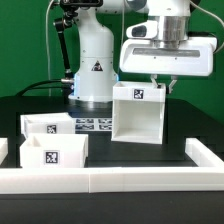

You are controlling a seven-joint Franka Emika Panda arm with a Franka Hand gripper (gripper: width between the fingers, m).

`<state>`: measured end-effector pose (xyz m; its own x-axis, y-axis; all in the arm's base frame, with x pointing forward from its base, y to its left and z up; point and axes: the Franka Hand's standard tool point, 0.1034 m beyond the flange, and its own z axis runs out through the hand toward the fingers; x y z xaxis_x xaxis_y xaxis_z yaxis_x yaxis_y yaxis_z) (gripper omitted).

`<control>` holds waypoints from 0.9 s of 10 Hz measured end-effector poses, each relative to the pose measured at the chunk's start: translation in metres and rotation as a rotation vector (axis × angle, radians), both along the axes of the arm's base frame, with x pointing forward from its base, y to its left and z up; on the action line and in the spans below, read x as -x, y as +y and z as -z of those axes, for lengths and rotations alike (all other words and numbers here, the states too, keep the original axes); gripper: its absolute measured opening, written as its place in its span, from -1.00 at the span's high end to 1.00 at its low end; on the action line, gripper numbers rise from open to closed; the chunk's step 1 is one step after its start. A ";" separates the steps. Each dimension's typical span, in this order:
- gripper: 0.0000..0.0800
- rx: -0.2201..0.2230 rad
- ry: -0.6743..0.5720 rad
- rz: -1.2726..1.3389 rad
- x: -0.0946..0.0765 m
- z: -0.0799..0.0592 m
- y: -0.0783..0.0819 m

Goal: Assemble drawer

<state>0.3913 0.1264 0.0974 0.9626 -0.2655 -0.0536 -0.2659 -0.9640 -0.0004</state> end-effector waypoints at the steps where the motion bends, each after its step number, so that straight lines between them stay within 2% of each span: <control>1: 0.91 0.000 0.000 0.000 0.000 0.000 0.000; 8: 0.91 -0.001 0.000 -0.004 0.000 0.000 -0.001; 9: 0.91 -0.014 -0.022 -0.063 -0.011 0.000 -0.009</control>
Offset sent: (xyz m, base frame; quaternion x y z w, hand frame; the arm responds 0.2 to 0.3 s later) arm 0.0000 0.0000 0.0000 0.0000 0.0000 0.0000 1.0000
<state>0.4023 0.1170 0.0971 0.9785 -0.2033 -0.0352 -0.2041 -0.9788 -0.0197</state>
